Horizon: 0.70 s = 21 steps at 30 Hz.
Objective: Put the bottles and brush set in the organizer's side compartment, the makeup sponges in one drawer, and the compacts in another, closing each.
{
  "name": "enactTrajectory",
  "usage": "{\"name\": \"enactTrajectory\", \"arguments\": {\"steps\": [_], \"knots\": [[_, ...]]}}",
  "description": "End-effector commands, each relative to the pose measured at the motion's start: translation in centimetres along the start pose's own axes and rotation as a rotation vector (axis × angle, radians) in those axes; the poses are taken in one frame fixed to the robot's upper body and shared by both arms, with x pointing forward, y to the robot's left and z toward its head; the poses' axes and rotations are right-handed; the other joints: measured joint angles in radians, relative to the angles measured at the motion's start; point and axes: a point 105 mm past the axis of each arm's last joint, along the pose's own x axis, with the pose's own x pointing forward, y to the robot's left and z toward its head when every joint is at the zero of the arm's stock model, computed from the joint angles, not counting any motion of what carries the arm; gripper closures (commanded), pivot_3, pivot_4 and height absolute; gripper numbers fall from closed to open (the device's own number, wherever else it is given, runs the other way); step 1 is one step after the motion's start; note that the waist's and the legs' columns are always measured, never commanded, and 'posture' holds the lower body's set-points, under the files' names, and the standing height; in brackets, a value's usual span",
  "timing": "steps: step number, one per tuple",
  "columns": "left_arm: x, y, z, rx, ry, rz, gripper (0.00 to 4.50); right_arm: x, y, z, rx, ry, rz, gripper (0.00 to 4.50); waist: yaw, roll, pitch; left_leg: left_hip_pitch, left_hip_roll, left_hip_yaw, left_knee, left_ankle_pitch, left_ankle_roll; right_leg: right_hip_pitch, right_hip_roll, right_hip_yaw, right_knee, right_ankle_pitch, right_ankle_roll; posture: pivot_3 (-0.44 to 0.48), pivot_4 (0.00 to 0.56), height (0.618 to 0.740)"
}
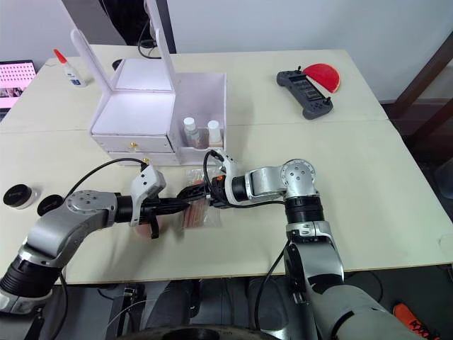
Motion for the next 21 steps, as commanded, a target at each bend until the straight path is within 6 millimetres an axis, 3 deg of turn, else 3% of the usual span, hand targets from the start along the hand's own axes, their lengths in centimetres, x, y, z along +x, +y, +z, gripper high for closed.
{"name": "enactTrajectory", "arguments": {"steps": [1, 4, 6, 11, 15, 21], "knots": [[-0.4, -0.3, 0.2, 0.007, -0.002, -0.001, 4.5, 1.1, -0.8, -1.4, 0.043, 0.065, -0.019, 2.17, 0.0, 0.0, 0.0, 0.0, 0.0, 0.0, 0.0, 0.0, 0.0, 0.0, 0.0, 0.0, 0.0, 0.0, 0.0, 0.0, 0.15, 0.74], [-0.6, -0.2, 0.2, 0.003, -0.007, 0.0, 4.5, 0.7, -0.8, -1.1, 0.03, 0.041, -0.023, 3.76, 0.001, 0.0, 0.0, -0.002, 0.0, 0.0, 0.0, 0.0, 0.0, -0.002, 0.0, 0.0, 0.0, 0.0, 0.0, 0.0, 0.15, 0.74], [-0.7, -0.3, 1.1, -0.008, -0.056, -0.014, 4.5, 0.3, -0.7, -1.1, 0.001, 0.027, -0.024, 4.48, 0.003, 0.0, 0.0, -0.002, 0.0, 0.0, 0.0, 0.0, 0.0, -0.002, 0.0, 0.0, 0.0, 0.0, 0.0, 0.0, 0.15, 0.74], [-2.3, -1.7, 4.2, -0.018, -0.224, -0.116, 4.5, -1.3, 0.3, -0.8, -0.106, 0.003, -0.007, 4.48, 0.008, 0.0, 0.0, -0.005, 0.0, 0.0, 0.001, 0.0, 0.0, -0.004, -0.001, 0.0, -0.001, 0.0, 0.0, 0.0, 0.15, 0.74], [-6.1, -2.3, 6.9, -0.034, -0.334, -0.156, 4.5, -6.0, 4.6, 1.2, -0.388, -0.147, 0.077, 4.48, 0.01, 0.001, 0.001, -0.015, 0.0, 0.0, 0.003, 0.0, 0.0, -0.012, -0.001, 0.0, 0.0, 0.0, 0.0, 0.0, 0.15, 0.74], [-8.8, -2.4, 7.6, -0.058, -0.387, -0.085, 4.5, -10.4, 10.8, 4.7, -0.838, -0.448, 0.193, 4.48, 0.001, 0.001, 0.001, -0.016, 0.0, 0.001, 0.002, 0.0, 0.0, -0.015, -0.001, 0.0, 0.001, -0.001, 0.003, 0.0, 0.15, 0.74]]}}
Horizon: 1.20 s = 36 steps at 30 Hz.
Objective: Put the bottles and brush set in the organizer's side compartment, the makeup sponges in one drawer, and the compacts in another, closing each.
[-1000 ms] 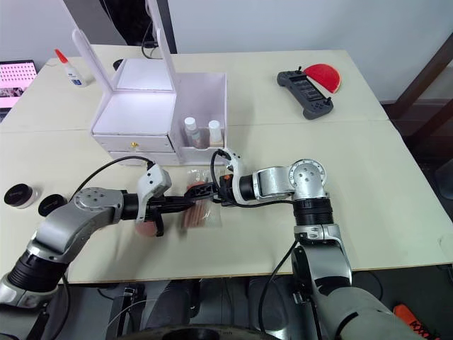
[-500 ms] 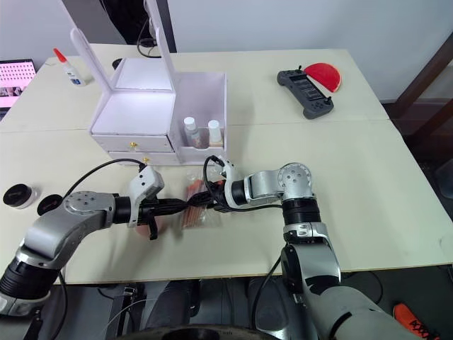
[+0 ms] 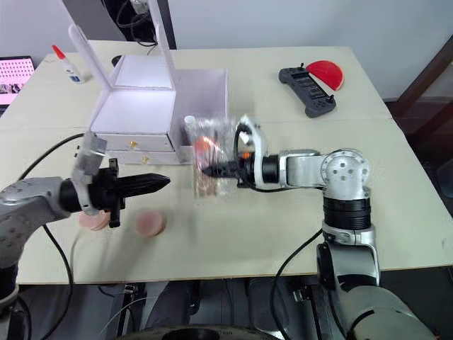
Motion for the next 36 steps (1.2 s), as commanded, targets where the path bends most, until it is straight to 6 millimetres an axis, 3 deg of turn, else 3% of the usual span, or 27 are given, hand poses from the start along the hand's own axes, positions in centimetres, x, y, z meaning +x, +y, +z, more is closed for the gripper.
{"name": "enactTrajectory", "arguments": {"steps": [1, 3, 5, 8, 11, 16, 25, 35, 36], "knots": [[-1.5, -0.7, 1.3, 0.026, -0.049, 0.05, 4.5, -0.9, 2.4, 5.8, -0.314, -0.209, 0.084, 4.48, 0.003, 0.0, 0.0, 0.0, 0.0, 0.0, 0.0, 0.0, 0.0, 0.0, 0.0, 0.0, 0.0, 0.0, 0.001, 0.0, 0.15, 0.74], [-2.5, -0.6, 1.2, 0.016, -0.073, 0.121, 4.5, -1.1, 2.5, 10.5, -0.439, -0.338, 0.107, 4.48, 0.0, 0.0, 0.0, 0.0, 0.0, 0.0, 0.0, 0.0, 0.0, 0.0, 0.0, 0.0, 0.0, 0.0, 0.0, 0.0, 0.15, 0.74], [-3.2, -0.6, 0.9, 0.008, -0.089, 0.178, 4.5, -0.3, 2.1, 13.3, -0.603, -0.383, 0.086, 4.48, -0.004, 0.0, 0.0, 0.001, 0.0, 0.002, 0.001, 0.0, 0.0, 0.0, 0.0, 0.001, 0.0, 0.001, -0.001, 0.0, 0.15, 0.74], [-3.4, -0.9, 0.5, 0.0, -0.114, 0.224, 4.5, 1.7, 0.1, 14.9, -0.801, -0.356, 0.02, 4.48, 0.002, -0.001, 0.0, 0.003, 0.0, 0.002, 0.001, 0.0, 0.0, 0.001, 0.0, 0.001, 0.0, 0.001, -0.002, 0.0, 0.15, 0.74], [-3.3, -1.2, 0.2, -0.005, -0.128, 0.255, 4.5, 3.3, -1.4, 15.8, -0.842, -0.359, -0.008, 4.48, 0.003, -0.001, -0.001, 0.003, 0.0, 0.003, 0.0, 0.0, -0.001, 0.002, 0.0, 0.001, -0.002, 0.003, -0.005, 0.0, 0.15, 0.74], [-3.4, -1.7, -0.1, -0.001, -0.145, 0.305, 4.5, 5.8, -3.4, 14.4, -0.935, -0.262, -0.055, 4.48, 0.004, -0.001, 0.0, -0.001, 0.0, 0.003, -0.001, 0.001, -0.002, 0.001, -0.001, 0.001, -0.005, 0.004, -0.004, 0.0, 0.15, 0.74], [-4.2, -2.2, -0.4, -0.004, -0.137, 0.363, 4.5, 6.2, -5.5, 12.6, -0.928, -0.188, -0.102, 4.48, 0.002, -0.001, 0.0, 0.0, 0.0, 0.002, -0.002, 0.001, -0.003, 0.0, -0.001, 0.001, -0.002, 0.003, -0.005, 0.0, 0.15, 0.74], [-3.6, -1.7, 0.0, 0.01, -0.129, 0.346, 4.5, 7.7, -6.3, 10.7, -0.903, -0.15, -0.119, 4.48, 0.002, -0.001, 0.0, 0.003, 0.0, 0.002, -0.001, 0.002, -0.004, 0.001, -0.001, 0.001, 0.001, 0.003, -0.006, 0.0, 0.15, 0.74], [-3.6, -1.6, 0.0, 0.011, -0.128, 0.343, 4.5, 7.8, -6.4, 10.5, -0.914, -0.138, -0.124, 3.52, 0.002, -0.001, 0.0, 0.003, 0.0, 0.002, -0.001, 0.002, -0.005, 0.001, -0.001, 0.001, 0.001, 0.004, -0.006, 0.0, 0.15, 0.74]]}}
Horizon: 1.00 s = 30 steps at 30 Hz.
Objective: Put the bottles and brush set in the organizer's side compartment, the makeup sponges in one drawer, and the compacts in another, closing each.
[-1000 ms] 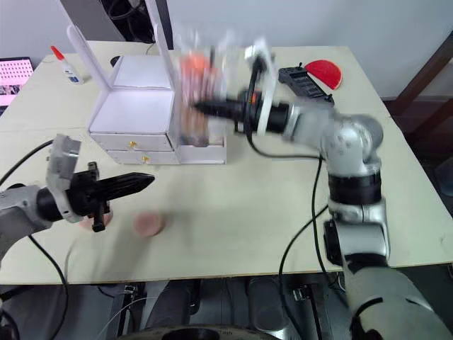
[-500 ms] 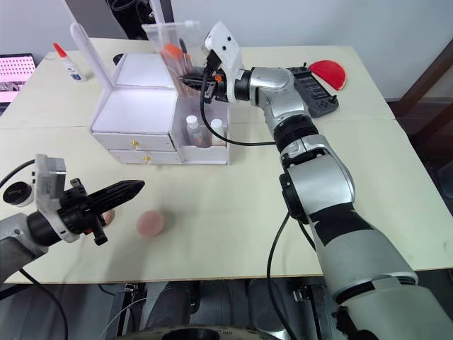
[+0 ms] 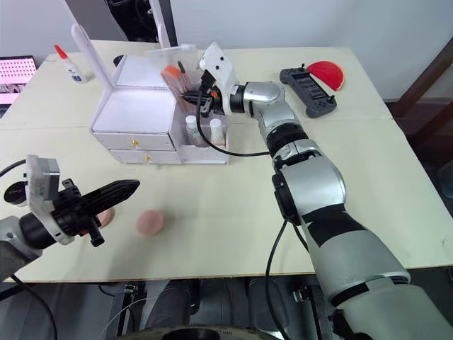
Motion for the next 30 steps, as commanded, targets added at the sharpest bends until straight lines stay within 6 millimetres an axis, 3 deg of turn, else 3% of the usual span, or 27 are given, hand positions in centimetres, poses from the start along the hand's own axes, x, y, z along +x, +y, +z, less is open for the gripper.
{"name": "enactTrajectory", "arguments": {"steps": [1, 7, 8, 13, 20, 24, 26, 30], "knots": [[0.2, -0.2, 0.6, 0.027, -0.018, -0.013, 4.5, 0.3, -0.1, 1.0, -0.066, -0.014, -0.011, 3.22, 0.0, 0.0, 0.0, 0.0, 0.0, 0.0, 0.0, 0.0, 0.0, 0.0, 0.0, 0.0, 0.0, 0.0, 0.0, 0.0, 0.15, 0.74], [0.3, -0.4, 0.2, 0.024, 0.0, -0.016, 4.5, -0.2, -0.7, 1.2, -0.09, -0.011, -0.032, 0.12, -0.001, 0.0, 0.0, 0.0, 0.0, 0.0, 0.0, 0.0, 0.0, 0.0, 0.0, 0.0, 0.0, 0.0, 0.0, 0.0, 0.15, 0.74], [0.3, -0.5, 0.1, 0.021, -0.001, -0.019, 4.5, -0.3, -0.8, 1.5, -0.083, -0.024, -0.036, 0.05, -0.001, 0.0, 0.0, 0.0, 0.0, 0.0, 0.0, 0.0, 0.0, 0.0, 0.0, 0.0, 0.0, 0.0, 0.0, 0.0, 0.15, 0.74], [0.4, -0.4, 0.0, 0.02, 0.006, -0.023, 4.5, -1.1, -1.5, 2.3, -0.089, -0.053, -0.044, 0.05, 0.0, 0.0, 0.0, 0.0, 0.0, 0.0, 0.0, 0.0, 0.0, 0.0, 0.0, 0.0, 0.0, 0.0, 0.0, 0.0, 0.15, 0.74], [0.5, -0.3, 0.0, 0.029, 0.016, -0.033, 4.5, -3.2, -2.3, 5.4, -0.147, -0.142, 0.015, 0.05, 0.0, 0.0, 0.0, 0.0, 0.0, 0.0, 0.0, 0.0, 0.0, 0.0, 0.0, 0.0, 0.0, 0.0, 0.0, 0.0, 0.15, 0.74], [0.5, 0.1, 1.1, 0.067, -0.049, -0.023, 4.5, -6.3, -2.5, 7.4, -0.178, -0.141, 0.139, 0.05, 0.002, 0.001, 0.0, 0.0, 0.0, 0.0, 0.0, 0.0, 0.0, 0.0, 0.0, 0.0, 0.001, 0.0, 0.0, 0.0, 0.15, 0.74], [0.3, 0.3, 1.9, 0.092, -0.093, -0.015, 4.5, -7.4, -2.5, 7.2, -0.214, -0.084, 0.178, 0.05, 0.003, 0.0, 0.0, 0.0, 0.0, 0.0, 0.0, 0.0, 0.0, 0.001, 0.0, 0.0, 0.0, 0.0, 0.0, 0.0, 0.15, 0.74], [-0.2, 0.5, 2.9, 0.125, -0.155, 0.009, 4.5, -8.1, -1.9, 5.5, -0.283, 0.043, 0.235, 1.3, -0.004, 0.0, 0.0, 0.001, 0.0, 0.0, 0.0, 0.0, 0.0, 0.001, 0.0, 0.0, 0.0, 0.0, 0.0, 0.0, 0.15, 0.74]]}}
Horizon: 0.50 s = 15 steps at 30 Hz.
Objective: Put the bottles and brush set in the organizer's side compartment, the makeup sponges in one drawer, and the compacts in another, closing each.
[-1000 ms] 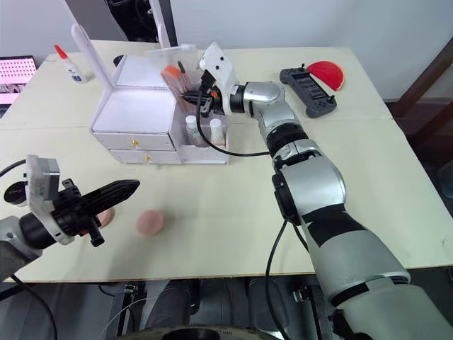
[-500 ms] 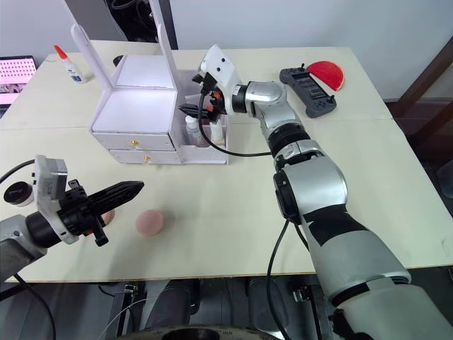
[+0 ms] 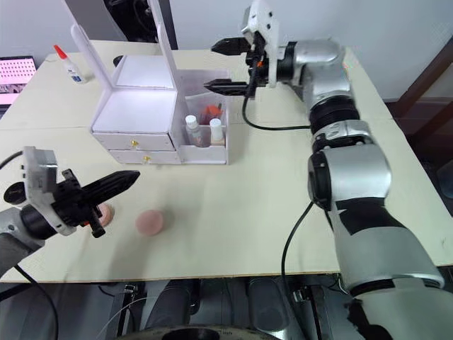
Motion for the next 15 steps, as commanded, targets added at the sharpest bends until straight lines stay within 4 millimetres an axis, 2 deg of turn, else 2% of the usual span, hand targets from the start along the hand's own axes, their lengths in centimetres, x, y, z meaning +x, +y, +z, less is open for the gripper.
{"name": "enactTrajectory", "arguments": {"steps": [1, 6, 10, 15], "knots": [[-0.5, 0.1, 1.4, 0.055, -0.074, 0.02, 4.5, 0.3, 0.8, -0.2, -0.096, 0.083, 0.061, 1.81, -0.002, 0.0, 0.0, 0.001, 0.0, 0.0, 0.0, 0.0, 0.0, 0.0, 0.0, 0.0, 0.001, 0.0, 0.0, 0.0, 0.15, 0.74], [-0.6, 0.1, 1.1, 0.06, -0.08, 0.034, 4.5, 2.0, 0.9, -2.2, -0.153, 0.184, 0.021, 4.38, -0.001, 0.0, 0.0, 0.002, 0.0, 0.0, 0.0, 0.0, 0.0, 0.0, 0.001, 0.001, 0.002, 0.0, 0.0, 0.0, 0.15, 0.74], [-0.6, 0.1, 1.3, 0.068, -0.11, 0.054, 4.5, 3.3, 1.4, -3.4, -0.185, 0.244, 0.033, 4.46, 0.003, 0.0, 0.0, 0.002, 0.0, 0.001, 0.0, 0.0, 0.0, 0.001, 0.0, 0.001, 0.001, 0.0, 0.0, 0.0, 0.15, 0.74], [-0.6, 0.3, 1.7, 0.084, -0.144, 0.106, 4.5, 4.8, 0.7, -4.3, -0.242, 0.324, -0.053, 4.46, 0.003, 0.0, 0.0, 0.002, 0.0, 0.001, 0.0, 0.0, -0.001, 0.001, 0.0, 0.001, 0.001, 0.0, 0.0, 0.0, 0.15, 0.74]]}}
